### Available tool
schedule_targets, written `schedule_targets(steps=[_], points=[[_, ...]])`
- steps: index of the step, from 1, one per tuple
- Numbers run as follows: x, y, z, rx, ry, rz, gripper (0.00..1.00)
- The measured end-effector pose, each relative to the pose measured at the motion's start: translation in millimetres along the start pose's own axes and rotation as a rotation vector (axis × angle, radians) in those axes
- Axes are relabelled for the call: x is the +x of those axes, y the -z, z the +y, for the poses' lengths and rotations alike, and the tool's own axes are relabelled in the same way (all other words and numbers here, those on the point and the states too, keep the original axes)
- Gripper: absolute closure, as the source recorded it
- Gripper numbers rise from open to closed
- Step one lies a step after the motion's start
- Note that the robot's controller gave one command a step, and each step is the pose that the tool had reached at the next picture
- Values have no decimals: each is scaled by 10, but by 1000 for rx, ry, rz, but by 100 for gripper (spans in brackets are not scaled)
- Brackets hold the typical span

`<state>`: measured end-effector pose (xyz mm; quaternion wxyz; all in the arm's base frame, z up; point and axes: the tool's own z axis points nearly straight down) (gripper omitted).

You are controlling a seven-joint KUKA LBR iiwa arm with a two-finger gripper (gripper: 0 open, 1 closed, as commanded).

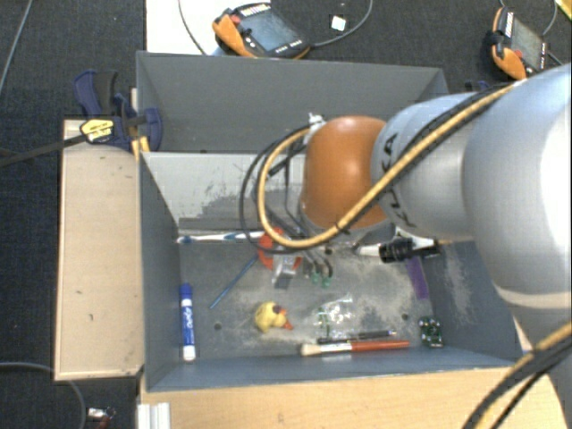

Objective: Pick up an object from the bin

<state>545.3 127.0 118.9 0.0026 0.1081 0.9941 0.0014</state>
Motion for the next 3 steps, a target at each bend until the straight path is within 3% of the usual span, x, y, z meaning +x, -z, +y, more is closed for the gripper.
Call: schedule_targets(steps=[1,2,3], points=[[-113,958,-138,-2,-69,-5,100],[-180,1229,-79,-2,-66,-6,100],[-218,1010,-118,-6,-110,-11,100]])
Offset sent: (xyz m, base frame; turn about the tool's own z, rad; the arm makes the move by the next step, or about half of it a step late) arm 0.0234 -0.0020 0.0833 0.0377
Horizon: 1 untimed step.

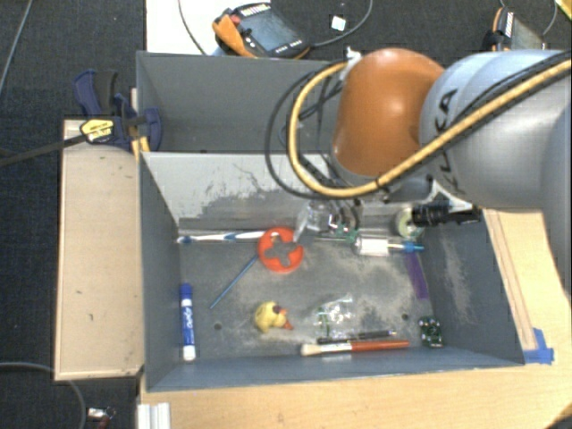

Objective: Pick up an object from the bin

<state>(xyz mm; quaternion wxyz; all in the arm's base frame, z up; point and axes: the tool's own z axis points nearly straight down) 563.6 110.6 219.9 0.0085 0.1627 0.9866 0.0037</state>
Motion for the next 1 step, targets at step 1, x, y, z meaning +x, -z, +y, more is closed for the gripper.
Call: schedule_targets(steps=[1], points=[[-10,-669,-184,0,343,-1,100]])
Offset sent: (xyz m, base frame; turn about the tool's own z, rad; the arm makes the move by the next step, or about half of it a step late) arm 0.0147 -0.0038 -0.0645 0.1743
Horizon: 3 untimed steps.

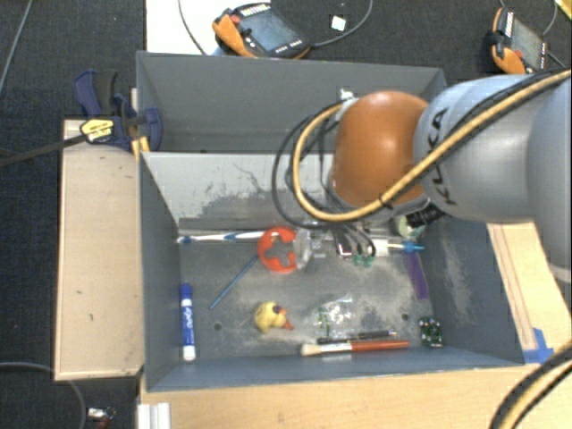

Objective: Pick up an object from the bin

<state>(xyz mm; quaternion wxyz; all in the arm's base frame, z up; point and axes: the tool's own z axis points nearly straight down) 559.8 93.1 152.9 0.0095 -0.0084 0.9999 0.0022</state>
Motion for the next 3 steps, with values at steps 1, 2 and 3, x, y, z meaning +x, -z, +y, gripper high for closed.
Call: schedule_targets(steps=[1,2,3], points=[[-128,-13,77,-1,-345,-3,100],[-189,-414,93,1,-169,0,100],[-79,-437,7,-1,-376,0,100]])
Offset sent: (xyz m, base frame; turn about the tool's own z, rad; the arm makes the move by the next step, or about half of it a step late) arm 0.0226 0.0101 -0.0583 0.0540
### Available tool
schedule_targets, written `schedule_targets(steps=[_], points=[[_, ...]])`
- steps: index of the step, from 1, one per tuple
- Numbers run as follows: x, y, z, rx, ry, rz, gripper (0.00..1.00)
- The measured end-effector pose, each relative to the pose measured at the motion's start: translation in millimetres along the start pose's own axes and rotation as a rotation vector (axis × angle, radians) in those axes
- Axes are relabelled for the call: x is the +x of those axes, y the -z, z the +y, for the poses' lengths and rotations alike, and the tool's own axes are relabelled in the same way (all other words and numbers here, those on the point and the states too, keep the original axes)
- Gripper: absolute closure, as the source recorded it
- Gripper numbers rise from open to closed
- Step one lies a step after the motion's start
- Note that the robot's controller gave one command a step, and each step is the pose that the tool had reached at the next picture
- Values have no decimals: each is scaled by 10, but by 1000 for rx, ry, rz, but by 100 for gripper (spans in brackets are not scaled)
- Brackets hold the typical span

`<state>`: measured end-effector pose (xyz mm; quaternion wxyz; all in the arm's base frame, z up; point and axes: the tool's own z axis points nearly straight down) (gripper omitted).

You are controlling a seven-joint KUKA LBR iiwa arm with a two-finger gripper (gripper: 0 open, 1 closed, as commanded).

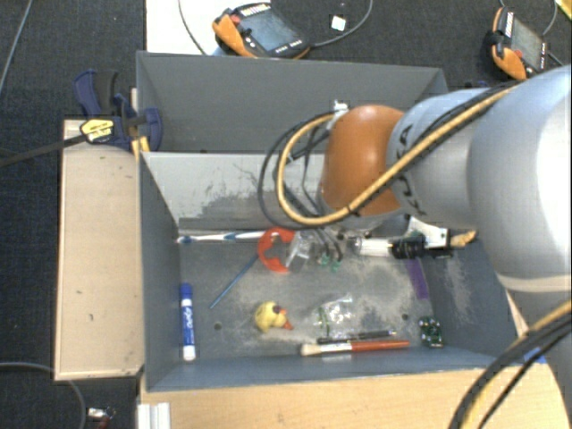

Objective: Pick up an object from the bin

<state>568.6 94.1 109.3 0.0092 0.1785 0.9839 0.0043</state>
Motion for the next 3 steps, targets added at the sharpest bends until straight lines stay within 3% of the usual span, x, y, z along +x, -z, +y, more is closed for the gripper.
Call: schedule_targets(steps=[1,2,3], points=[[-177,-189,130,0,249,-4,0],[-177,-187,130,-1,248,-4,0],[-169,-353,-50,-1,214,-3,100]])
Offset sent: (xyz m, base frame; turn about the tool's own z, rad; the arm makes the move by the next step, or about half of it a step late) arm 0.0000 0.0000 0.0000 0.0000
